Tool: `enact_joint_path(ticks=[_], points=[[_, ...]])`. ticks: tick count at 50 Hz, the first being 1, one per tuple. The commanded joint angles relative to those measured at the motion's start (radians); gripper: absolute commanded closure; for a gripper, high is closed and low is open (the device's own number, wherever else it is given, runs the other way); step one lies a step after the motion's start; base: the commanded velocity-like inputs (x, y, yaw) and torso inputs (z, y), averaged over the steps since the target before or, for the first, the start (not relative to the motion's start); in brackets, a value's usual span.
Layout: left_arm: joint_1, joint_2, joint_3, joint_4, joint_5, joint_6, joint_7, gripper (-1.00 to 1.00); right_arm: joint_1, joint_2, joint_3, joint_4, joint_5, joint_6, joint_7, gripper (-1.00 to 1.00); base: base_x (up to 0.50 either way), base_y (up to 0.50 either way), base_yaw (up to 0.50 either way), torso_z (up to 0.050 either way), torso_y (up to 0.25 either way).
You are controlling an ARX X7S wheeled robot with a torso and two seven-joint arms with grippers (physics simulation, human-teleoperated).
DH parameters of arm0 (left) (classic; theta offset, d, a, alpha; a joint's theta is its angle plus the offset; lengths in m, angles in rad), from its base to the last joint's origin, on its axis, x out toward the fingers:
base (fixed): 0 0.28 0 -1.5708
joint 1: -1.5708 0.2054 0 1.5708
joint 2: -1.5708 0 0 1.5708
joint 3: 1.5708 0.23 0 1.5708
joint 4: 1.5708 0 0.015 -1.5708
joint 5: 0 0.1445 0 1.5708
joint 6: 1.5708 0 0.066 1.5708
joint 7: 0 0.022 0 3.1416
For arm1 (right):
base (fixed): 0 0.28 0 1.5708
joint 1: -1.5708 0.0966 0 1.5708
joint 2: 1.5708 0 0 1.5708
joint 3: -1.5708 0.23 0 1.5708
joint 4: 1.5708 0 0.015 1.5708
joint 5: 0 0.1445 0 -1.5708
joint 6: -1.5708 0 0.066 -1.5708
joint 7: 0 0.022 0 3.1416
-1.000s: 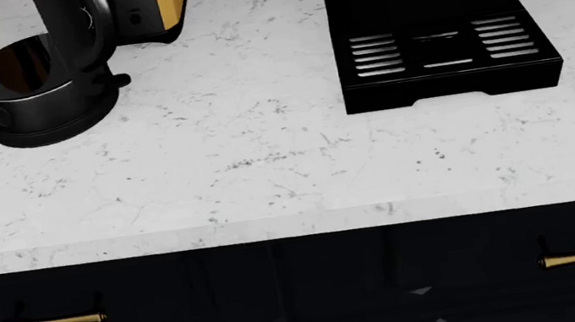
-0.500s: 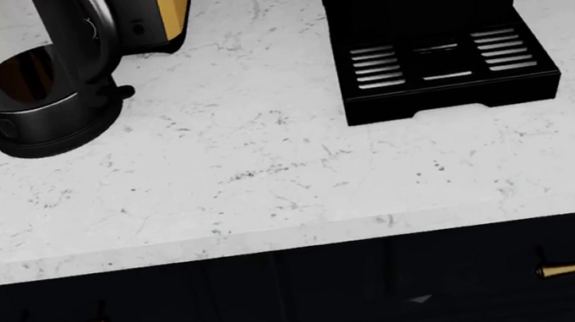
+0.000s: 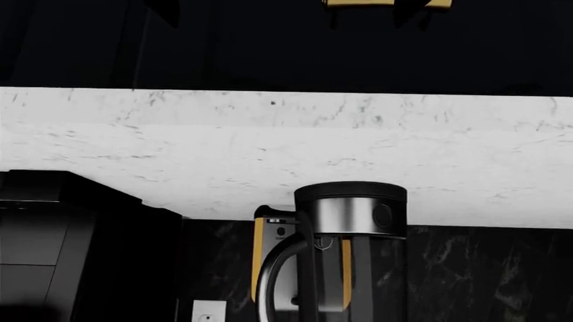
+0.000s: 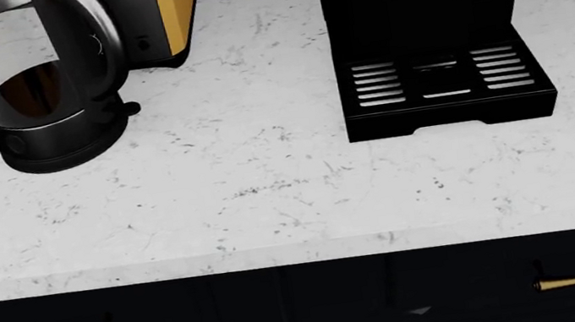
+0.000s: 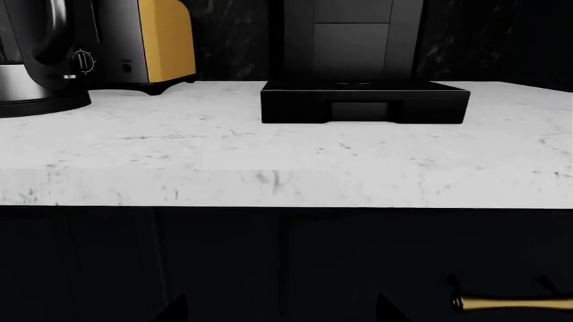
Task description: Close the lid of the electric kettle.
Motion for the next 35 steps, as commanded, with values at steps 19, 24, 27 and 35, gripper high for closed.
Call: enact_joint_path(ticks=[19,24,27,35], points=[[0.003,-0.023,0.020,0.004,-0.042,0.025,-0.029,-1.00,-0.001,0.034,-0.050,-0.003,-0.011,-0.025,0.036,-1.00,0.00,0.11,0.00,0.026,0.004],[0.000,-0.026,0.021,0.004,-0.050,0.018,-0.036,-1.00,-0.002,0.037,-0.052,-0.005,0.006,-0.024,0.033,-1.00,0.00,0.50,0.00,0.000,0.000],[0.000,-0.028,0.024,0.002,-0.053,0.018,-0.038,-1.00,-0.002,0.038,-0.054,-0.004,0.009,-0.027,0.035,-1.00,0.00,0.50,0.00,0.000,0.000],[-0.002,-0.033,0.031,-0.002,-0.056,0.019,-0.045,-1.00,-0.001,0.044,-0.065,0.000,0.008,-0.031,0.042,-1.00,0.00,0.50,0.00,0.000,0.000]])
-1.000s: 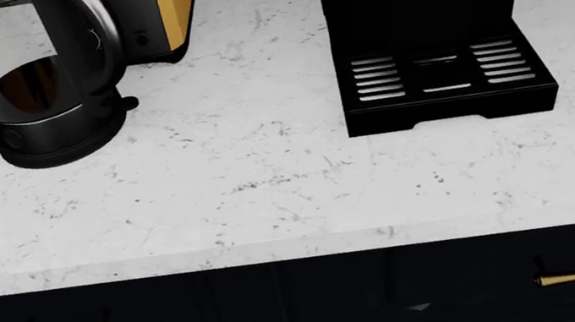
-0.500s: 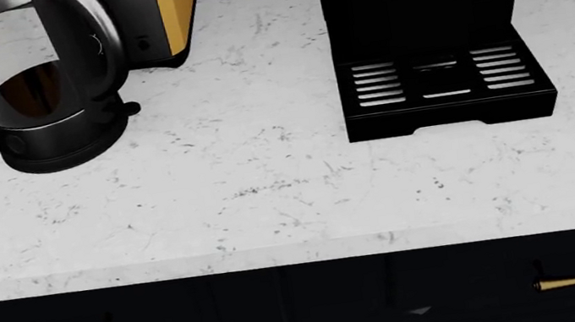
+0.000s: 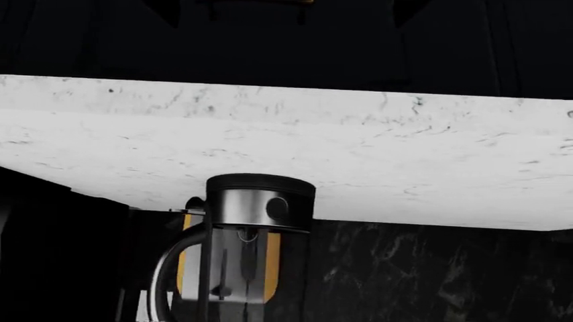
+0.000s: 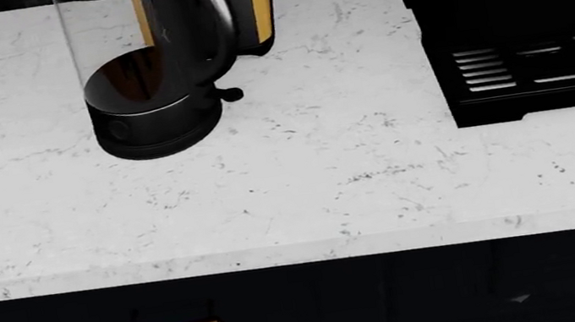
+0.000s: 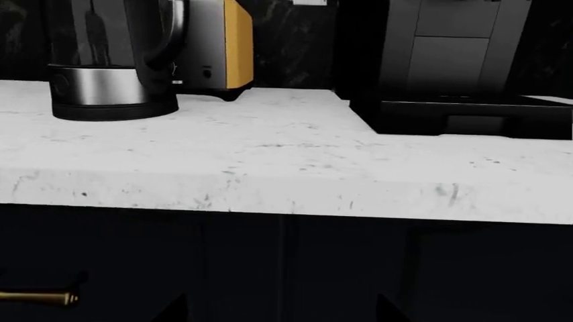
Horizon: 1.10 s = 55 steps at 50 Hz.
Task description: Close the lid of the electric kettle.
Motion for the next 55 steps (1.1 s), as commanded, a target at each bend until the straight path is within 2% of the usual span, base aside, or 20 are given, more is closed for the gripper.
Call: enact_joint_path(ticks=[1,18,31,32,33,34,35,37,38,39,42,48,52,54,55], points=[[-0.002,-0.008,0.009,-0.007,-0.008,0.005,-0.010,-1.00,0.000,0.008,-0.015,0.002,0.001,-0.005,0.009,-1.00,0.00,0.50,0.00,0.000,0.000],[-0.005,-0.018,0.023,-0.010,-0.015,0.001,-0.026,-1.00,0.004,0.017,-0.022,0.003,0.016,-0.002,0.025,-1.00,0.00,0.50,0.00,0.000,0.000],[-0.005,-0.030,0.029,0.010,-0.028,-0.023,-0.039,-1.00,0.007,0.024,-0.031,0.003,0.026,0.006,0.033,-1.00,0.00,0.00,0.00,0.000,0.000],[-0.003,-0.180,0.022,0.160,-0.178,-0.173,-0.126,-1.00,0.060,0.160,0.010,-0.147,0.146,0.156,0.102,-1.00,0.00,0.00,0.00,0.000,0.000],[0.015,-0.030,-0.128,0.310,-0.028,-0.323,0.024,-1.00,0.046,0.010,0.147,-0.297,-0.004,0.306,-0.048,-1.00,0.00,0.00,0.00,0.000,0.000],[0.000,0.022,-0.139,0.460,0.056,-0.473,0.174,-1.00,0.062,-0.058,0.143,-0.447,-0.139,0.456,-0.198,-1.00,0.00,0.00,0.00,0.000,0.000],[-0.128,-0.001,-0.174,0.610,-0.019,-0.623,0.210,-1.00,0.187,-0.018,0.121,-0.597,-0.132,0.606,-0.243,-1.00,0.00,0.00,0.00,0.000,0.000],[-0.163,-0.003,-0.190,0.910,-0.038,-0.923,0.211,-1.00,0.223,-0.009,0.118,-0.897,-0.129,0.906,-0.251,-1.00,0.00,0.00,0.00,0.000,0.000],[-0.175,-0.007,-0.190,0.959,-0.040,-1.073,0.209,-1.00,0.241,-0.006,0.118,-0.915,-0.126,1.056,-0.255,-1.00,0.00,0.00,0.00,0.000,0.000],[-0.199,-0.007,-0.202,0.975,-0.053,-1.155,0.212,-1.00,0.267,0.001,0.115,-0.931,-0.126,1.142,-0.259,-1.00,0.00,0.00,0.00,0.000,0.000],[-0.261,-0.016,-0.219,1.010,-0.093,-1.240,0.206,-1.00,0.341,0.003,0.124,-0.976,-0.106,1.251,-0.284,-1.00,0.00,0.00,0.00,0.000,0.000],[-0.432,-0.181,-0.276,1.011,-0.594,-1.339,-0.137,-1.00,0.530,0.047,0.092,-1.052,-0.098,1.478,-0.304,-1.00,0.00,0.00,0.00,0.000,0.000],[-0.537,-0.202,-0.358,1.004,-0.824,-1.431,-0.261,-1.00,0.616,0.069,0.094,-1.053,-0.064,1.542,-0.300,-1.00,0.00,0.00,0.00,0.000,0.000],[-0.592,-0.211,-0.388,1.004,-0.907,-1.474,-0.314,-1.00,0.667,0.096,0.126,-1.053,0.057,1.578,-0.232,-1.00,0.00,0.00,0.00,0.000,0.000],[-0.621,-0.209,-0.409,0.998,-0.955,-1.502,-0.338,-1.00,0.699,0.119,0.168,-1.053,0.186,1.603,-0.155,-1.00,0.00,0.00,0.00,0.000,0.000]])
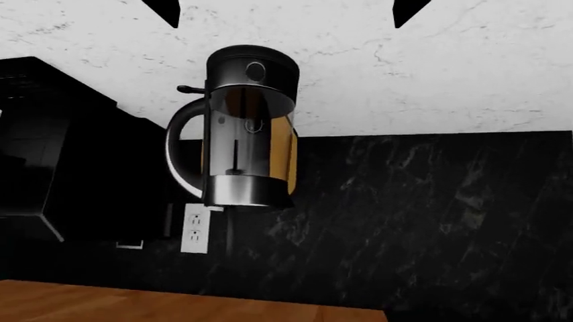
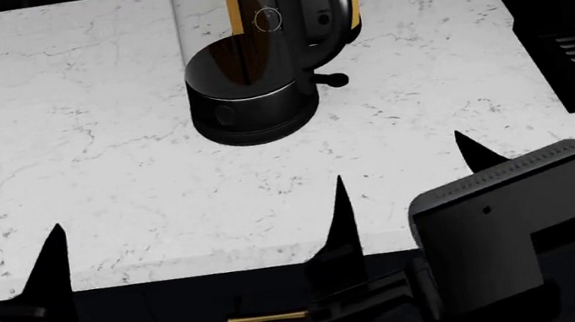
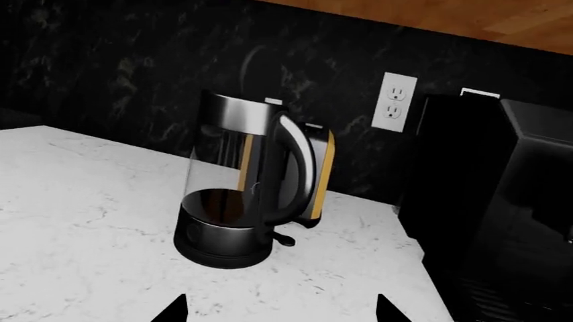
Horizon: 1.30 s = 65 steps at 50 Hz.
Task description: Close the lid of the electric kettle.
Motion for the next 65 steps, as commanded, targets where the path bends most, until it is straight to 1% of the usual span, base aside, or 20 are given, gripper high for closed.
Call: enact_joint_path(ticks=[1,2,4,6,10,13,19,24,33,44,53,59,65], points=[[-0.261,-0.081,-0.162,0.128,-0.496,-0.355,-0.265,-1.00,0.263,0.100,0.115,-0.165,0.386,0.379,0.182,-1.00,0.00,0.00,0.00,0.000,0.000],[-0.314,-0.084,-0.179,0.114,-0.556,-0.396,-0.301,-1.00,0.297,0.133,0.164,-0.142,0.532,0.380,0.268,-1.00,0.00,0.00,0.00,0.000,0.000],[-0.354,-0.088,-0.186,0.097,-0.609,-0.423,-0.338,-1.00,0.345,0.184,0.220,-0.091,0.816,0.380,0.470,-1.00,0.00,0.00,0.00,0.000,0.000],[-0.387,-0.099,-0.167,0.067,-0.613,-0.430,-0.348,-1.00,0.395,0.221,0.239,-0.037,1.008,0.379,0.615,-1.00,0.00,0.00,0.00,0.000,0.000],[-0.440,-0.111,-0.146,0.022,-0.653,-0.442,-0.384,-1.00,0.483,0.272,0.209,0.037,1.182,0.375,0.762,-1.00,0.00,0.00,0.00,0.000,0.000],[-0.459,-0.122,-0.132,0.004,-0.673,-0.437,-0.404,-1.00,0.524,0.295,0.185,0.068,1.246,0.368,0.819,-1.00,0.00,0.00,0.00,0.000,0.000],[-0.494,-0.150,-0.112,-0.030,-0.692,-0.423,-0.427,-1.00,0.569,0.319,0.152,0.105,1.298,0.350,0.867,-1.00,0.00,0.00,0.00,0.000,0.000],[-0.552,-0.169,-0.114,-0.071,-0.794,-0.432,-0.506,-1.00,0.607,0.329,0.127,0.125,1.343,0.346,0.908,-1.00,0.00,0.00,0.00,0.000,0.000],[-0.606,-0.206,-0.083,-0.118,-0.864,-0.410,-0.568,-1.00,0.667,0.345,0.084,0.163,1.424,0.338,0.986,-1.00,0.00,0.00,0.00,0.000,0.000],[-0.688,-0.245,-0.033,-0.176,-0.931,-0.391,-0.631,-1.00,0.698,0.371,0.053,0.184,1.462,0.309,1.031,-1.00,0.00,0.00,0.00,0.000,0.000],[-0.720,-0.267,-0.006,-0.201,-0.981,-0.366,-0.687,-1.00,0.719,0.389,0.024,0.184,1.479,0.295,1.051,-1.00,0.10,0.00,0.00,0.000,0.000],[-0.723,-0.278,0.006,-0.203,-0.985,-0.353,-0.694,-1.00,0.727,0.392,-0.004,0.184,1.461,0.286,1.038,-1.00,0.22,0.00,0.00,0.000,0.000],[-0.719,-0.286,0.012,-0.203,-0.966,-0.343,-0.677,-1.00,0.758,0.395,-0.020,0.194,1.503,0.282,1.081,-1.00,0.24,0.00,0.00,0.000,0.000]])
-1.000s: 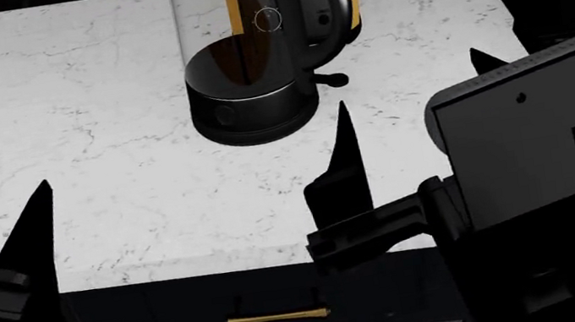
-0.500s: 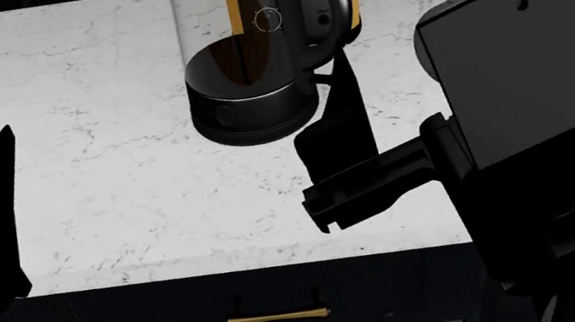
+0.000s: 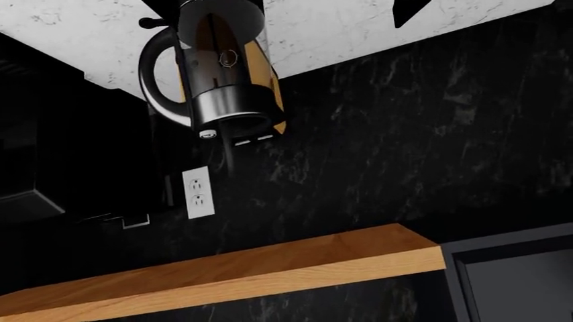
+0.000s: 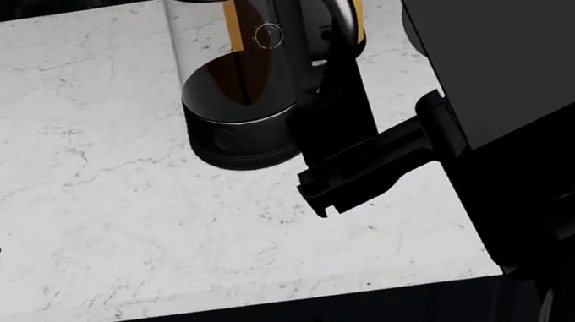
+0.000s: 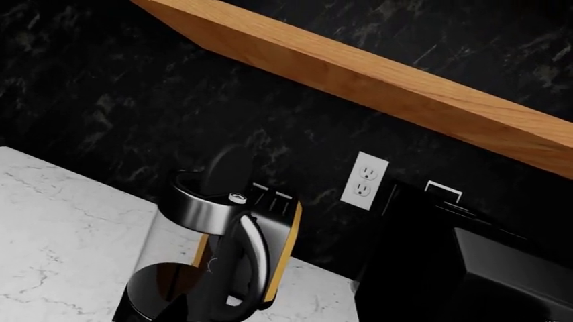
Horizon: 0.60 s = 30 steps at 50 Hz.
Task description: Close the lid of the electric kettle.
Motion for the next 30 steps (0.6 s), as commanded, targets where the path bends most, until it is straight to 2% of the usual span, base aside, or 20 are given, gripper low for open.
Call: enact_joint_path(ticks=[1,30], points=[[-0.014,-0.022,0.023,-0.013,-0.005,0.021,-0.009,-1.00,0.042,0.013,-0.035,0.014,0.045,-0.014,0.048,-1.00,0.25,0.00,0.00,0.000,0.000],[-0.003,-0.058,0.053,-0.007,0.018,0.065,0.016,-1.00,0.077,0.037,-0.096,0.024,0.004,-0.060,0.006,-1.00,0.25,0.00,0.00,0.000,0.000]])
